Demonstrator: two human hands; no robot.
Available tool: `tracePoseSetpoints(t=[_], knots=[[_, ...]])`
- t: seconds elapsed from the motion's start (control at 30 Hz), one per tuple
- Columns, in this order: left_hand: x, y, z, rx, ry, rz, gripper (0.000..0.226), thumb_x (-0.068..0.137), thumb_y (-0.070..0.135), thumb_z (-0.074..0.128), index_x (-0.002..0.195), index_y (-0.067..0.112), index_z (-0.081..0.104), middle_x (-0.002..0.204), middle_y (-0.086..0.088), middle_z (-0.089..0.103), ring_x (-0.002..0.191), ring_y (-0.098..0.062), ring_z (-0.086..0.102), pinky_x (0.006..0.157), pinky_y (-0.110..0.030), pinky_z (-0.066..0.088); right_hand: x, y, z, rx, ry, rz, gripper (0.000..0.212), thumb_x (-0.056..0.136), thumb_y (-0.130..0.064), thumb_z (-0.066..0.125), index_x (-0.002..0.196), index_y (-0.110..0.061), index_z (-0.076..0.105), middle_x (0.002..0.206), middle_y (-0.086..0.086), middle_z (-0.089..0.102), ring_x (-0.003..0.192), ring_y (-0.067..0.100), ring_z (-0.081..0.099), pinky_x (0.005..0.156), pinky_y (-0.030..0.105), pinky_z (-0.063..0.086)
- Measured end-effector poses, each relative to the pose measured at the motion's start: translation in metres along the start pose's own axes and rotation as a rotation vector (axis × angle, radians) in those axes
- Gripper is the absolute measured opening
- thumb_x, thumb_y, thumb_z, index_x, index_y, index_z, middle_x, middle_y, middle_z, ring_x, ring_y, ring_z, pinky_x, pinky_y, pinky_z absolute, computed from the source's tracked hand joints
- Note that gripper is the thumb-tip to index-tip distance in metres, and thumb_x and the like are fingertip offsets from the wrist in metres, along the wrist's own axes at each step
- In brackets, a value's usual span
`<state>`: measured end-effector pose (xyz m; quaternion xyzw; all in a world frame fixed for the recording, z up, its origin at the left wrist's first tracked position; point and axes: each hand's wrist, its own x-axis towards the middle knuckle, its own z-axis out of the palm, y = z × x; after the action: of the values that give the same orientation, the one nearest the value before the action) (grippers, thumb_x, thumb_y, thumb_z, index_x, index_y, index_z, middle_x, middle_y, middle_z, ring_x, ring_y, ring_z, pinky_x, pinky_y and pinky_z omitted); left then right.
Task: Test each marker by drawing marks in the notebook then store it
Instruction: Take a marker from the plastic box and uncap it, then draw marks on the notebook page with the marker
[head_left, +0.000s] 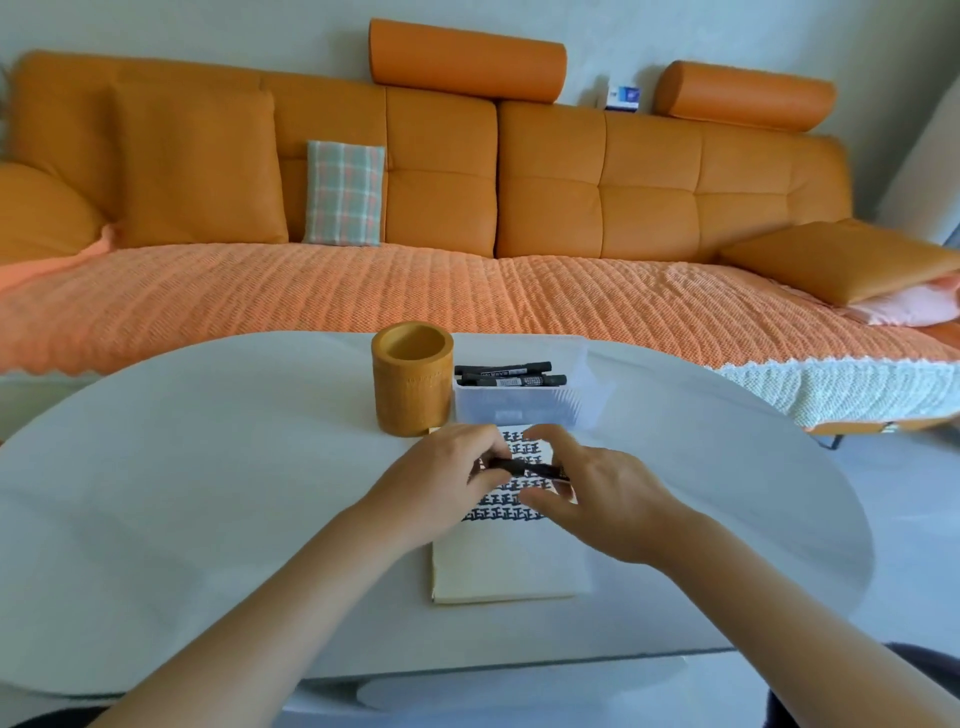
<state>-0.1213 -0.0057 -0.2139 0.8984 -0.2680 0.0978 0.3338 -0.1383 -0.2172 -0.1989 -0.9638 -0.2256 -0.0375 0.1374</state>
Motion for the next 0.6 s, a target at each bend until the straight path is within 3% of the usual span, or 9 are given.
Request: tracePoseSetpoints(t=[0.13, 0.23, 0.3, 0.37, 0.43, 0.53, 0.6], knots=[[-0.004, 0.003, 0.007, 0.058, -0.022, -0.044, 0.013, 0.092, 0.031, 0.062, 0.103, 0.028, 0.055, 0.104, 0.010, 0.061, 0.093, -0.009, 0.056, 0.079, -0.030, 0.050, -0.015, 0.008, -0.010, 0.239, 0.004, 0.005, 0.027, 0.096, -0.013, 0.040, 0.112, -0.034, 0.032, 0.083, 0.002, 0.056, 0.069, 0.022, 0.050, 0.072, 0.043, 0.049], [-0.006, 0.000, 0.014, 0.103, -0.032, -0.058, 0.028, 0.096, 0.032, 0.056, 0.124, 0.027, 0.055, 0.125, 0.008, 0.059, 0.114, -0.012, 0.054, 0.093, -0.026, 0.045, -0.015, 0.014, -0.016, 0.334, 0.064, 0.048, 0.035, 0.096, -0.003, 0.041, 0.087, -0.037, 0.042, 0.084, -0.006, 0.052, 0.069, 0.011, 0.046, 0.068, 0.030, 0.044], [-0.007, -0.002, 0.017, 0.122, -0.031, -0.039, 0.031, 0.098, 0.031, 0.052, 0.128, 0.023, 0.056, 0.127, 0.007, 0.059, 0.119, -0.011, 0.051, 0.095, -0.022, 0.039, -0.015, 0.019, -0.016, 0.531, 0.085, 0.130, 0.042, 0.099, -0.001, 0.042, 0.079, -0.034, 0.058, 0.085, -0.005, 0.054, 0.070, 0.007, 0.052, 0.070, 0.028, 0.047], [-0.011, -0.004, 0.018, 0.133, -0.018, -0.036, 0.026, 0.100, 0.030, 0.048, 0.122, 0.022, 0.059, 0.119, 0.008, 0.060, 0.111, -0.008, 0.051, 0.091, -0.021, 0.042, -0.018, 0.024, -0.015, 0.809, 0.089, 0.213, 0.046, 0.101, 0.001, 0.040, 0.084, -0.025, 0.074, 0.086, 0.002, 0.059, 0.075, 0.011, 0.060, 0.074, 0.027, 0.056], [-0.016, -0.009, 0.018, 0.171, 0.003, -0.058, 0.024, 0.101, 0.034, 0.039, 0.112, 0.022, 0.057, 0.109, 0.008, 0.059, 0.101, -0.008, 0.051, 0.083, -0.027, 0.046, -0.022, 0.031, -0.012, 0.980, 0.097, 0.264, 0.048, 0.101, 0.006, 0.037, 0.096, -0.020, 0.077, 0.093, 0.005, 0.065, 0.083, 0.018, 0.066, 0.084, 0.030, 0.058], [-0.024, -0.020, 0.018, 0.278, 0.056, -0.070, 0.038, 0.095, 0.045, 0.018, 0.097, 0.021, 0.048, 0.091, 0.007, 0.051, 0.084, -0.011, 0.046, 0.067, -0.029, 0.042, -0.026, 0.042, 0.000, 1.040, 0.067, 0.256, 0.054, 0.093, 0.017, 0.039, 0.117, -0.020, 0.071, 0.106, 0.009, 0.066, 0.088, 0.016, 0.068, 0.088, 0.031, 0.054], [-0.028, -0.028, 0.017, 0.326, 0.070, -0.102, 0.038, 0.093, 0.048, 0.017, 0.096, 0.021, 0.044, 0.090, 0.007, 0.048, 0.083, -0.012, 0.044, 0.067, -0.027, 0.037, -0.028, 0.046, 0.010, 0.991, 0.053, 0.227, 0.052, 0.090, 0.016, 0.050, 0.120, -0.023, 0.067, 0.101, 0.006, 0.064, 0.083, 0.013, 0.064, 0.085, 0.028, 0.052]])
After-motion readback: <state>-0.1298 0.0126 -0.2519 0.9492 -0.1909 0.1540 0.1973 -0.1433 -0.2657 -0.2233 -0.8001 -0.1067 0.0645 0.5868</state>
